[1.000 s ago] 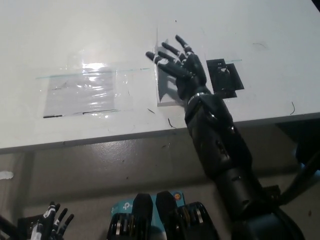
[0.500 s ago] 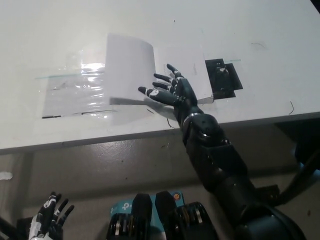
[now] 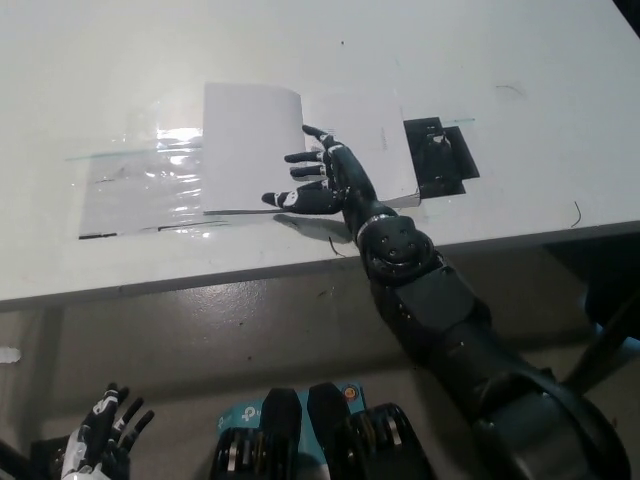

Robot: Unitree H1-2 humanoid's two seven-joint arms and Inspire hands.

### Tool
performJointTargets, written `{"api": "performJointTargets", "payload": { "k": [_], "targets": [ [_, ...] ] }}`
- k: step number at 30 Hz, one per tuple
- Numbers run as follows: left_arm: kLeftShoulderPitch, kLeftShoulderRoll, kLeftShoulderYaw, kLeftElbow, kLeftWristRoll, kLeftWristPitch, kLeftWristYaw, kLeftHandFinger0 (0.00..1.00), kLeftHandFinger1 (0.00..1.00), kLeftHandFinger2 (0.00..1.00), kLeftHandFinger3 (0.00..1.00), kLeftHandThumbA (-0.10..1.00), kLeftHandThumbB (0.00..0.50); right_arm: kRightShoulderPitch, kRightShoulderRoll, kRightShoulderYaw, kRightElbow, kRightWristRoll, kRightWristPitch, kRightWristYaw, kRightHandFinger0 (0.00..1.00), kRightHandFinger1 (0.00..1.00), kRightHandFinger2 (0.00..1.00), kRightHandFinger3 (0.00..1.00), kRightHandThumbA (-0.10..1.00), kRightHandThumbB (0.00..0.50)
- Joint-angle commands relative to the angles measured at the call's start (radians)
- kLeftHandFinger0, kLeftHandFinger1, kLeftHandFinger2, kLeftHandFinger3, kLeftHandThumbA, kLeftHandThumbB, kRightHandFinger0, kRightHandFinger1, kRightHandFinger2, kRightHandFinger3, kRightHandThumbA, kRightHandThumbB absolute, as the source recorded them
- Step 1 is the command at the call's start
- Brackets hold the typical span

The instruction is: The robot uses its right hand to slide under the cover of the book kept in the middle of the desk and open it

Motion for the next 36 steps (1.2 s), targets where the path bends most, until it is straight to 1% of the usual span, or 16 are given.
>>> {"api": "performJointTargets", "payload": {
  "k": [1,8,10,11,13,14,16,17,18,19,20,23,25,31,33,36],
  "targets": [
    [-0.021,0.010,-0.006,-0.012,0.001,-0.008,-0.011,0.76,0.78,0.84,0.88,0.88,0.145,-0.030,0.017,0.025,0.023,-0.065,0.041,0.057,0.68,0.73,0.71,0.97,1.00,0.229],
    [-0.008,0.006,-0.002,-0.010,0.004,-0.015,-0.006,0.76,0.75,0.80,0.90,0.89,0.129,0.016,0.010,-0.047,-0.070,-0.004,0.111,0.070,0.64,0.70,0.72,1.00,1.00,0.179],
    [0.003,-0.002,0.002,-0.015,0.001,-0.017,-0.002,0.78,0.76,0.80,0.90,0.90,0.122,0.032,0.011,-0.082,-0.122,0.020,0.145,0.083,0.66,0.70,0.72,1.00,1.00,0.179],
    [0.005,-0.003,0.004,-0.015,-0.001,-0.018,-0.002,0.78,0.76,0.80,0.90,0.90,0.115,0.050,0.010,-0.102,-0.169,0.040,0.158,0.100,0.70,0.74,0.77,1.00,1.00,0.162],
    [0.014,-0.008,0.008,-0.016,-0.006,-0.019,-0.004,0.79,0.78,0.81,0.91,0.91,0.109,0.103,0.010,-0.159,-0.322,0.107,0.220,0.133,0.73,0.77,0.81,1.00,1.00,0.159],
    [0.022,-0.009,0.004,-0.014,-0.009,-0.028,-0.023,0.84,0.82,0.85,0.95,0.94,0.095,0.127,0.017,-0.189,-0.406,0.138,0.274,0.128,0.69,0.75,0.81,1.00,1.00,0.141],
    [0.028,-0.014,0.011,-0.019,-0.018,-0.018,-0.015,0.82,0.82,0.86,0.95,0.92,0.114,0.170,0.037,-0.249,-0.561,0.210,0.359,0.122,0.66,0.72,0.79,1.00,1.00,0.114],
    [0.029,-0.016,0.015,-0.019,-0.024,-0.016,-0.014,0.82,0.83,0.86,0.95,0.92,0.114,0.175,0.042,-0.259,-0.585,0.218,0.375,0.119,0.64,0.71,0.78,1.00,1.00,0.116],
    [0.029,-0.015,0.015,-0.013,-0.022,-0.019,-0.016,0.82,0.83,0.86,0.94,0.93,0.099,0.204,0.052,-0.309,-0.714,0.299,0.440,0.113,0.66,0.72,0.79,1.00,1.00,0.156],
    [0.032,-0.017,0.017,-0.012,-0.025,-0.024,-0.020,0.82,0.83,0.87,0.94,0.93,0.095,0.213,0.063,-0.336,-0.776,0.333,0.481,0.096,0.67,0.72,0.78,1.00,1.00,0.168],
    [0.035,-0.018,0.016,-0.013,-0.022,-0.026,-0.020,0.81,0.83,0.87,0.94,0.94,0.093,0.225,0.059,-0.343,-0.825,0.386,0.489,0.091,0.74,0.77,0.84,1.00,1.00,0.168],
    [0.043,-0.019,0.013,-0.004,-0.013,-0.037,-0.026,0.79,0.82,0.85,0.94,0.95,0.102,0.279,0.018,-0.337,-0.994,0.566,0.490,0.020,0.72,0.76,0.83,1.00,1.00,0.176],
    [0.051,-0.020,0.014,0.000,-0.016,-0.045,-0.038,0.82,0.84,0.89,0.96,0.95,0.103,0.315,-0.010,-0.343,-1.091,0.678,0.490,-0.032,0.75,0.79,0.83,1.00,1.00,0.183],
    [0.063,-0.026,0.027,-0.009,-0.026,-0.047,-0.036,0.83,0.85,0.87,0.95,0.95,0.110,0.428,-0.055,-0.460,-1.308,0.861,0.490,-0.160,0.79,0.79,0.82,1.00,1.00,0.181],
    [0.066,-0.029,0.029,-0.015,-0.023,-0.040,-0.024,0.82,0.83,0.86,0.94,0.95,0.105,0.476,-0.069,-0.509,-1.343,0.907,0.490,-0.156,0.91,0.87,0.90,1.00,1.00,0.155],
    [0.067,-0.028,0.033,-0.008,-0.017,-0.045,-0.016,0.79,0.79,0.83,0.91,0.95,0.118,0.538,-0.082,-0.566,-1.378,0.956,0.490,-0.168,0.97,0.88,0.89,1.00,1.00,0.154]
  ]
}}
